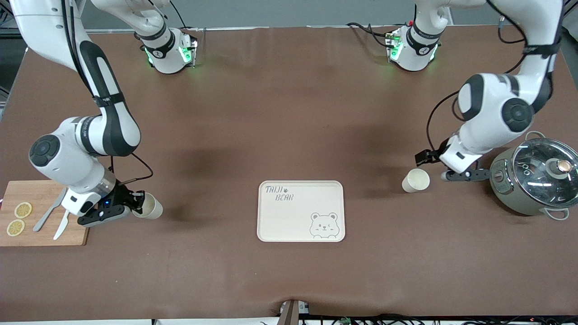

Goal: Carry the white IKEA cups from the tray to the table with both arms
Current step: 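Set the cup down with the left gripper while the right gripper carries its cup, then lower the cup beside the cutting board and open the right gripper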

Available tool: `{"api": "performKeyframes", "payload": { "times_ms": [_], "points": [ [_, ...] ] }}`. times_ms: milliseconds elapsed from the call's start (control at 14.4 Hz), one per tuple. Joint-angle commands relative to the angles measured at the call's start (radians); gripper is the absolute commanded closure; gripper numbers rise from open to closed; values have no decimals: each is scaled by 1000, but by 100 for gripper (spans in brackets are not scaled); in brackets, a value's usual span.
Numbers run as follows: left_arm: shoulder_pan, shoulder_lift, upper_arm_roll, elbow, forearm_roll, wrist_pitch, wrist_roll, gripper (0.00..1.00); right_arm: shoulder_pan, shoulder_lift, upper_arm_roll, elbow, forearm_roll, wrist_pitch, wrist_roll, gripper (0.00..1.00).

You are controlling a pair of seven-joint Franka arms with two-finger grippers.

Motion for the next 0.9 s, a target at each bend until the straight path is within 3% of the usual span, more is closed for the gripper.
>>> {"api": "performKeyframes", "payload": {
  "times_ms": [0,208,417,695,834],
  "points": [
    [12,26,0,135,-2,-93,-6,0,-29,17,20,-29,36,51,-52,100],
    [58,43,15,230,1,-94,-11,0,-27,77,22,-32,36,140,-52,100],
    [64,35,22,278,137,-105,-69,0,-21,112,28,-31,36,177,-52,100],
    [168,31,23,440,158,-338,-36,0,-23,123,34,-31,36,194,-50,100],
    [187,40,25,456,156,-347,-13,0,-23,123,34,-28,36,192,-50,98]
  ]
}}
